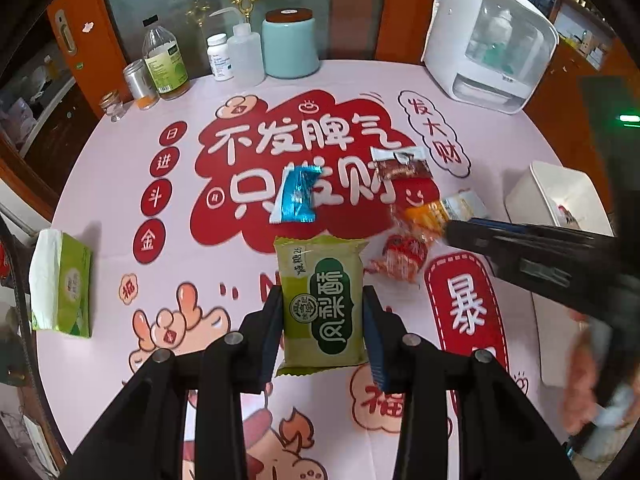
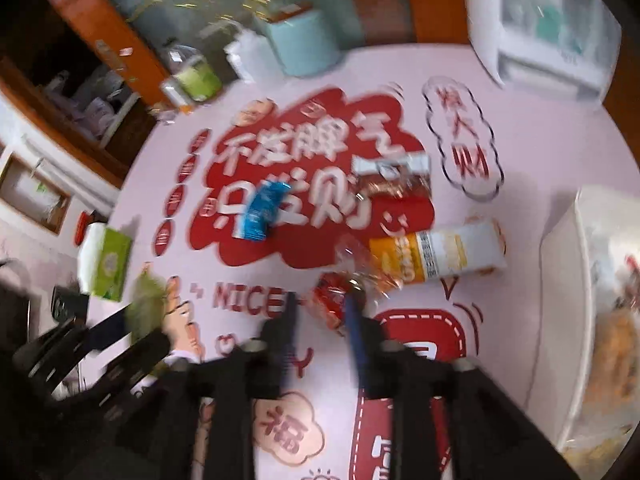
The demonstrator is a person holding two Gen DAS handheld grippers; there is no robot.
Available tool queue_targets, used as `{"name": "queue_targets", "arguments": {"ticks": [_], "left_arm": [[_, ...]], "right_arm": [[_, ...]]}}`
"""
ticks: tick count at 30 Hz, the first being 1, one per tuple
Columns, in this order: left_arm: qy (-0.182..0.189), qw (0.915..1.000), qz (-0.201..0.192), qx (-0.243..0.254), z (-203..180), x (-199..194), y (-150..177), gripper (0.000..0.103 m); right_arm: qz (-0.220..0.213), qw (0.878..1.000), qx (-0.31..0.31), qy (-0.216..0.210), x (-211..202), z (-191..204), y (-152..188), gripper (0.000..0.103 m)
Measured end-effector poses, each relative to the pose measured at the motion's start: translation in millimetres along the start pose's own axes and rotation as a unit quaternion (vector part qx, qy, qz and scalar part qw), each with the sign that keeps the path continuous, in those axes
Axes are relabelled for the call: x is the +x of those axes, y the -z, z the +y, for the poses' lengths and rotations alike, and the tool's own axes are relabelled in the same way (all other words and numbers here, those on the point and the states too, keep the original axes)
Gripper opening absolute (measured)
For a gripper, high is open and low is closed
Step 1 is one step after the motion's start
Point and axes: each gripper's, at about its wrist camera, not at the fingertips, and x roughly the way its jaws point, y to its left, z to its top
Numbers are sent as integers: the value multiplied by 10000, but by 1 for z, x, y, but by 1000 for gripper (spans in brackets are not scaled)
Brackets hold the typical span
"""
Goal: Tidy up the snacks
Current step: 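Grasp the red-labelled bread bag with the right tool while the left tool holds the green pack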
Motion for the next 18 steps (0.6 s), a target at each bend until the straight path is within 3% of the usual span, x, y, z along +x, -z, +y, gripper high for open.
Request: {"name": "queue_targets", "arguments": {"ticks": [10,12,18], "left_arm": [[-13,9997,236,-73,18,8,23,36],[-24,9996,259,-89,21,9,23,36],[-46,9994,325,-74,25,15,26,36]], "right_arm": [[268,9980,554,163,58,-10,2,39],[298,9979,508,282,66,-4,1,48],[324,9970,521,466,77,1,-1,59]]}}
